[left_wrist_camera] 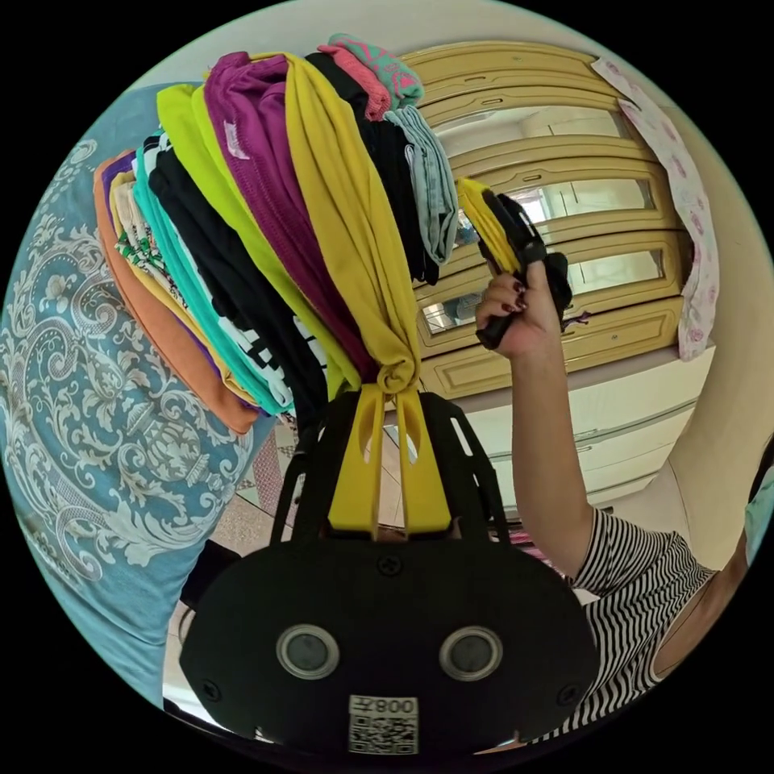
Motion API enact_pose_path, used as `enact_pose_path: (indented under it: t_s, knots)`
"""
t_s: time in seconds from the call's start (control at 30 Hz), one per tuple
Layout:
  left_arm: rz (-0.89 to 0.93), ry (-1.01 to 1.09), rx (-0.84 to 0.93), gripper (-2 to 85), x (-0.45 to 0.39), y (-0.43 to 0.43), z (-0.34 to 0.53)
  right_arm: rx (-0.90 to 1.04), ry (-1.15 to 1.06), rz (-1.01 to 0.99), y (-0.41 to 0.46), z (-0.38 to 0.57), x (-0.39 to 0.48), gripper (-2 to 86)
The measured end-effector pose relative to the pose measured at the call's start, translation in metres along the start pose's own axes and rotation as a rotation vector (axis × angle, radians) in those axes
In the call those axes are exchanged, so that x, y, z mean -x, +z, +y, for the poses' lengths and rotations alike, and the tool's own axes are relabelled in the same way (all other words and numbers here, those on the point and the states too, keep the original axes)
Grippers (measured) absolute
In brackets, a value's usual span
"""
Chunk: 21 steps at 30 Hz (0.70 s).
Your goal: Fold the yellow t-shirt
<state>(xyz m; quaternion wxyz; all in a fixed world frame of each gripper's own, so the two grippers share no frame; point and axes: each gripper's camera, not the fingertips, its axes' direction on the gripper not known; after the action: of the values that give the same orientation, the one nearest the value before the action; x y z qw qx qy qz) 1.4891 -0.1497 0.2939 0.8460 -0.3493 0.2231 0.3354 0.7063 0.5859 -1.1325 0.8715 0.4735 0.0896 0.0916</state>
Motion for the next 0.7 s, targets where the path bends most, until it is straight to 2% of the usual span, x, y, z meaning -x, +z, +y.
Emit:
enact_pose_path:
  t_s: [0.2, 0.4, 0.57, 0.7]
  knots:
    - [-0.036, 0.091, 0.006, 0.7, -0.017, -0.037, 0.010, 0.166, -0.032, 0.134, 0.116, -0.003, 0.051, 0.1]
    - [-0.153, 0.128, -0.192, 0.3, -0.011, -0.123, -0.007, 0.176, -0.142, 0.180, 0.149, 0.029, 0.093, 0.1]
    - [-0.256, 0.119, -0.284, 0.2, -0.003, -0.154, -0.050, 0.163, -0.145, 0.181, 0.155, 0.041, 0.119, 0.2]
    - [-0.348, 0.072, -0.218, 0.2, 0.013, -0.150, -0.073, 0.164, -0.137, 0.165, 0.159, 0.050, 0.138, 0.1]
